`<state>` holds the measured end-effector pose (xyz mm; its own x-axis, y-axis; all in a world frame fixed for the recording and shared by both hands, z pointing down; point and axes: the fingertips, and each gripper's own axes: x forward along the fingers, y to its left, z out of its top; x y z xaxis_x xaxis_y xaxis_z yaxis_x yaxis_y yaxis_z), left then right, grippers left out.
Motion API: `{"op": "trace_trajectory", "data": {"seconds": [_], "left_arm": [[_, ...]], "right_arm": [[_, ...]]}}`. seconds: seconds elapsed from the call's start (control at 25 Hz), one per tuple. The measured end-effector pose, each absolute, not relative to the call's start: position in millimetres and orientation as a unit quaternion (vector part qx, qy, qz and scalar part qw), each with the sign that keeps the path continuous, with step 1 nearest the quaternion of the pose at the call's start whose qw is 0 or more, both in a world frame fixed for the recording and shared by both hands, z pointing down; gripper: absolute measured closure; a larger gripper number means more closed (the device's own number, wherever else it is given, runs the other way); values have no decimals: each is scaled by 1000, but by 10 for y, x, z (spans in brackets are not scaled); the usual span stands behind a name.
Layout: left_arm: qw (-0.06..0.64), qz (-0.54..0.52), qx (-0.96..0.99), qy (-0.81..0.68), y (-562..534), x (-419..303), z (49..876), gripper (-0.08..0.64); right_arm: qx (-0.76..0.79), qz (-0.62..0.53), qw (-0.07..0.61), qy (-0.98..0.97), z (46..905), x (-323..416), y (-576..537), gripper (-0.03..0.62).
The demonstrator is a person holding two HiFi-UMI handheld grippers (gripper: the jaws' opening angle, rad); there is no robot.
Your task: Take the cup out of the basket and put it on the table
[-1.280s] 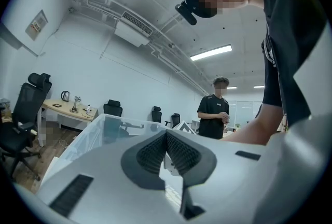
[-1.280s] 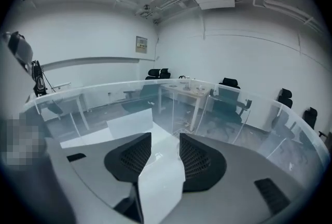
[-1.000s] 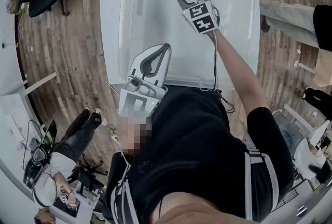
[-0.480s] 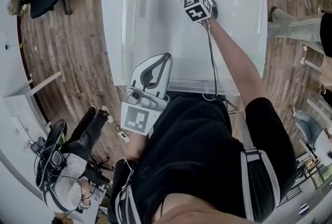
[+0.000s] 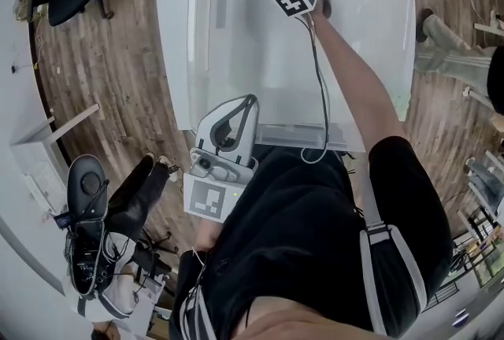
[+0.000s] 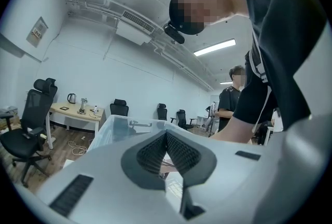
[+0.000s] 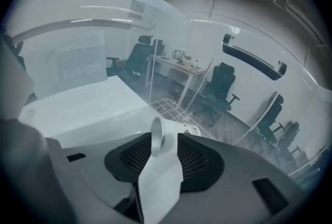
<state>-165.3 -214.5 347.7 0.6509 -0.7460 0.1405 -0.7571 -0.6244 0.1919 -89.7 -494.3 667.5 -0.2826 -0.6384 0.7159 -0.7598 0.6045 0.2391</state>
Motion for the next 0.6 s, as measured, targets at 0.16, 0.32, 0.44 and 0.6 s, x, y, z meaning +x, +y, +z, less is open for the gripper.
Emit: {"op": "trace_trajectory", "data": {"seconds": [0.16,0.32,0.44,0.6], "left_arm": [[117,25,897,-425,-2158,-1695,3487,541],[119,24,894,-431,-2149,-1719,3510,541],[120,27,892,-435,-2130,-1743,3529,541],[120,31,892,-436,-2105,-1761,3545,541]], "right_arm": [[443,56,423,-788,6787,-932,-4977,430],[464,32,436,-770,6833,-878,-5042,434],[479,4,446,-756,6821,-839,-5096,501],[495,-20,443,-747,6741,-787,-5155,540]]}}
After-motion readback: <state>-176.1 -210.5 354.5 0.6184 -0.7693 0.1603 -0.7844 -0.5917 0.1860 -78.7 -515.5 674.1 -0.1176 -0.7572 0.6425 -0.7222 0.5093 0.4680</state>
